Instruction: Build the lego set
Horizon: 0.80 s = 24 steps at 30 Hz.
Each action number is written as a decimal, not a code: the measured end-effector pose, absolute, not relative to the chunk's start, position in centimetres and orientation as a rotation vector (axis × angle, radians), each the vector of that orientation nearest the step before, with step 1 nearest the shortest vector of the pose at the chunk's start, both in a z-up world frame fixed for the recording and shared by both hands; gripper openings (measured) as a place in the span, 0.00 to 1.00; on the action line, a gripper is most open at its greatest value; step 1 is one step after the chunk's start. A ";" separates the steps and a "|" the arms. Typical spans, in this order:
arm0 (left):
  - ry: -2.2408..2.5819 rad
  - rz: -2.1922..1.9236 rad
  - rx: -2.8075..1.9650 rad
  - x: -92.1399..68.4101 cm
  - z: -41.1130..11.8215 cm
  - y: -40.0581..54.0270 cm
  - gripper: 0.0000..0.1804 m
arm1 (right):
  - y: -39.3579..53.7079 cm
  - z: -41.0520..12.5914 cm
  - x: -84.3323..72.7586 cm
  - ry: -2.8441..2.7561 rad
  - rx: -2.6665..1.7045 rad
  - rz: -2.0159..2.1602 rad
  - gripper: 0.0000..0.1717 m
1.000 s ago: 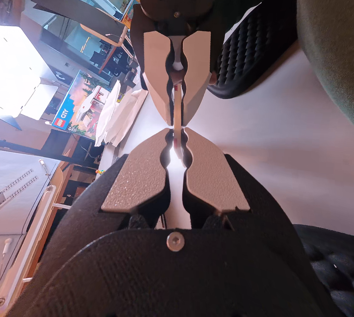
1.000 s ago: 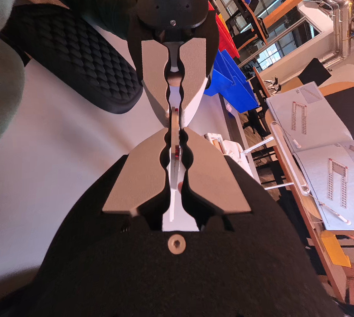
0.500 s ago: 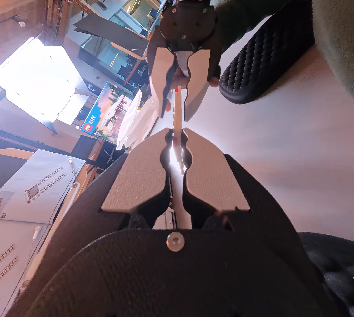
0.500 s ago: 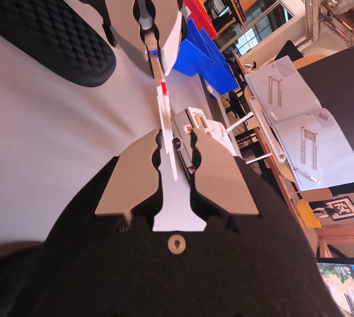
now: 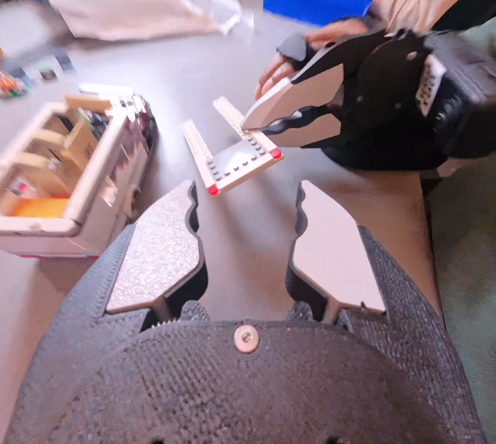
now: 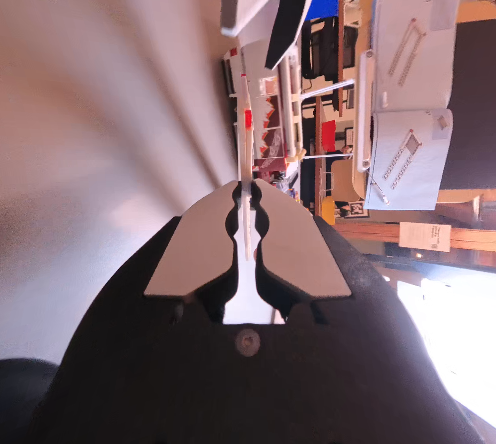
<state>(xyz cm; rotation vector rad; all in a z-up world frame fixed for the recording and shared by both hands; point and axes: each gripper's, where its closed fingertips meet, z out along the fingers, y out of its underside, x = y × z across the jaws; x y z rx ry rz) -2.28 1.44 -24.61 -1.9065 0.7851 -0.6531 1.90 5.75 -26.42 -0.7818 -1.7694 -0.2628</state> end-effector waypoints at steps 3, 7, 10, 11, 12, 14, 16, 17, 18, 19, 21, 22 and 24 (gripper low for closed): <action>0.829 -0.590 -2.079 -1.9 -27.9 2.0 0.47 | 5.3 -28.2 1.5 -1.843 -0.817 -0.305 0.04; 0.866 -0.497 -2.214 -2.0 -30.7 2.6 0.49 | 3.9 -29.8 1.2 -1.935 -0.913 -0.262 0.06; 0.936 -0.472 -2.245 -1.7 -31.5 2.3 0.44 | 2.8 -30.2 0.8 -1.964 -1.011 -0.146 0.06; 0.955 -0.472 -2.251 -1.7 -31.5 2.2 0.42 | 2.4 -30.4 0.8 -1.981 -1.048 -0.099 0.07; 0.976 -0.461 -2.253 -1.8 -31.6 2.2 0.40 | 2.0 -30.5 0.7 -1.999 -1.082 -0.039 0.07; 1.063 -0.407 -2.244 -2.1 -31.8 2.0 0.40 | 1.2 -30.5 0.7 -2.027 -1.160 0.139 0.12; 1.133 -0.421 -2.231 -2.0 -31.8 1.6 0.40 | 0.8 -29.9 1.1 -2.059 -1.255 0.348 0.21; 1.169 -0.432 -2.220 -2.0 -31.8 1.4 0.40 | 1.2 -29.5 1.3 -2.062 -1.290 0.428 0.29; 1.208 -0.440 -2.202 -2.1 -31.8 1.2 0.40 | 1.9 -29.3 1.7 -2.073 -1.319 0.480 0.34; 1.244 -0.453 -2.185 -2.1 -31.8 1.1 0.40 | 2.6 -29.4 2.2 -2.100 -1.358 0.516 0.40; 1.299 -0.473 -2.169 -2.4 -31.8 0.9 0.41 | 3.3 -29.5 2.8 -2.143 -1.406 0.608 0.43; 1.322 -0.470 -2.158 -2.6 -31.8 0.9 0.43 | 3.3 -29.6 2.9 -2.164 -1.417 0.651 0.43; 1.345 -0.463 -2.146 -3.1 -31.7 0.8 0.45 | 3.5 -29.9 2.8 -2.194 -1.441 0.691 0.44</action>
